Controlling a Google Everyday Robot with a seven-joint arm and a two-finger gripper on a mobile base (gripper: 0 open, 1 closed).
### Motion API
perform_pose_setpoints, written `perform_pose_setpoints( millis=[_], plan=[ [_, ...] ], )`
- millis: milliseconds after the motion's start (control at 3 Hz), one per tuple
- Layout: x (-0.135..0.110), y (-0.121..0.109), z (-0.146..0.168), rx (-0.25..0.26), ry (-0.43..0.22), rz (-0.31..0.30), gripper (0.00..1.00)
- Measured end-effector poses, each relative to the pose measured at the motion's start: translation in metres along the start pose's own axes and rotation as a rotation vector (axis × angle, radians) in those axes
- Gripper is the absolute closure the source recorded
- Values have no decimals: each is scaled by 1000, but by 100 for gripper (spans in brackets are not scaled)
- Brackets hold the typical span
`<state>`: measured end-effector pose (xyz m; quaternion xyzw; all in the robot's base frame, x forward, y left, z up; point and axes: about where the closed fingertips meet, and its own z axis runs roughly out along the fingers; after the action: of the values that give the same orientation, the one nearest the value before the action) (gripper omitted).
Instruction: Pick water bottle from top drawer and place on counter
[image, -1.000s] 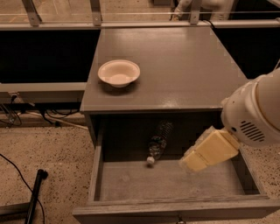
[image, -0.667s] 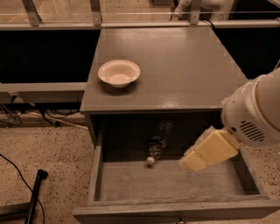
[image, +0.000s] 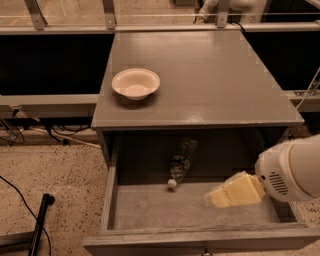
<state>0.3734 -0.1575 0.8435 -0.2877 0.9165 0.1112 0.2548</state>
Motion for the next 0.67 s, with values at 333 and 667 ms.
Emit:
perform_pose_setpoints(
  millis=[333,667],
  plan=[
    [21,-26,41,-1,-77,140,0],
    [10,-38,42,39,-128,145,0]
  ],
)
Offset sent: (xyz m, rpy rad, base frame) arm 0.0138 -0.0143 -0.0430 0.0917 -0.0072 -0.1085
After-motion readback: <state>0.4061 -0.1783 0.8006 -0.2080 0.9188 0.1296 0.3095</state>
